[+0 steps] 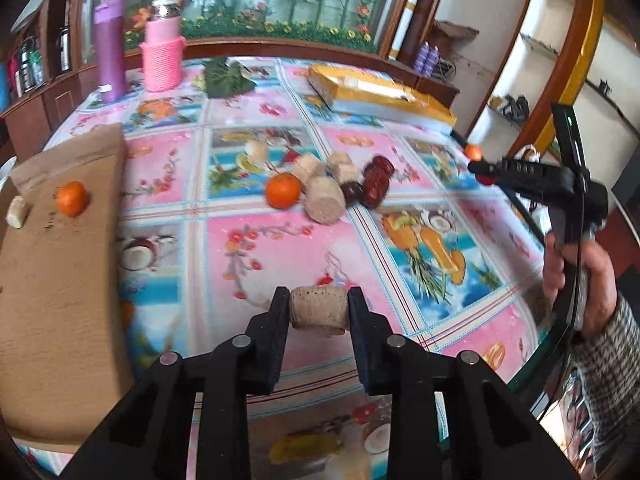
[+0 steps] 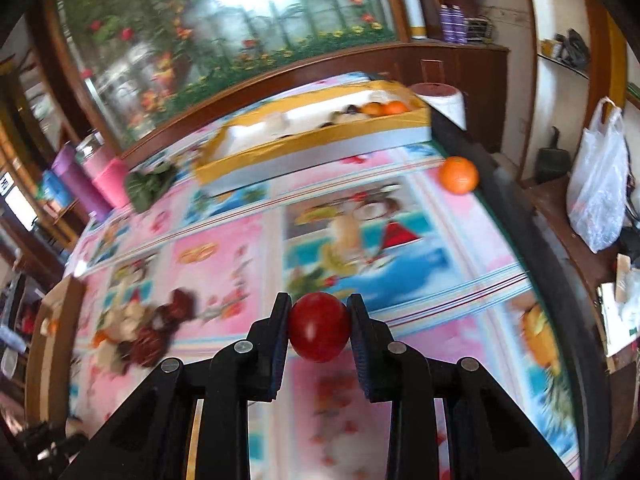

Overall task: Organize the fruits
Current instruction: 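Carry the cork and tomato into the cardboard tray and open both tools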

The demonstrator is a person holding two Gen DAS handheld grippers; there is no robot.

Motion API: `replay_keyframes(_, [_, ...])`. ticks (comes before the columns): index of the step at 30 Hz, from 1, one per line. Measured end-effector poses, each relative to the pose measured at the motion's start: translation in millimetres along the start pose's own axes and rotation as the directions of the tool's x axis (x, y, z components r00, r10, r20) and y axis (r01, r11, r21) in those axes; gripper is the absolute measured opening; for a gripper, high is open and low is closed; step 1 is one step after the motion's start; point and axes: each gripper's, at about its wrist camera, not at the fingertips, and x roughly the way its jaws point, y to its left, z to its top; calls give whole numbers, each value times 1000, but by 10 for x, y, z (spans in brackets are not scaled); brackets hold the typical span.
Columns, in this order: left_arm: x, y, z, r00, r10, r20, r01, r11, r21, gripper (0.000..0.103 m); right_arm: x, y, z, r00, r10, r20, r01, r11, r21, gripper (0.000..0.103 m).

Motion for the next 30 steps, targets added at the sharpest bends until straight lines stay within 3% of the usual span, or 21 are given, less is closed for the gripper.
replay_keyframes(4, [-293, 322, 50, 997, 34, 62, -29, 997, -67, 28, -125, 511, -69, 995, 97, 4, -97, 993, -70, 30])
replay_keyframes(8, [-536, 779, 74, 986, 127, 104, -111, 984, -140, 28, -173, 1132, -121, 982, 190, -22, -191, 968, -160, 31])
replay_keyframes(16, [-670, 1787, 174, 938, 345, 34, -326, 912, -251, 28, -29, 2471, -409, 926, 342, -158, -376, 868, -324, 31])
replay_keyframes(20, [-584, 2171, 220, 918, 397, -8, -383, 880, -279, 28, 138, 3066, -606, 899, 372, -232, -436, 812, -388, 31])
replay_keyframes(23, [-473, 2314, 293, 921, 388, -37, -382, 878, -287, 28, 299, 3488, -738, 885, 372, -280, -462, 773, -435, 31])
replay_keyframes(25, [-371, 2357, 363, 924, 377, -69, -380, 882, -279, 28, 427, 3694, -790, 880, 360, -309, -469, 758, -453, 32])
replay_keyframes(27, [-283, 2389, 411, 909, 400, -115, -416, 871, -262, 28, 574, 3897, -834, 883, 334, -330, -461, 746, -481, 32])
replay_keyframes(30, [-201, 2460, 425, 905, 394, -162, -425, 863, -273, 28, 755, 4061, -856, 892, 288, -349, -439, 737, -514, 32])
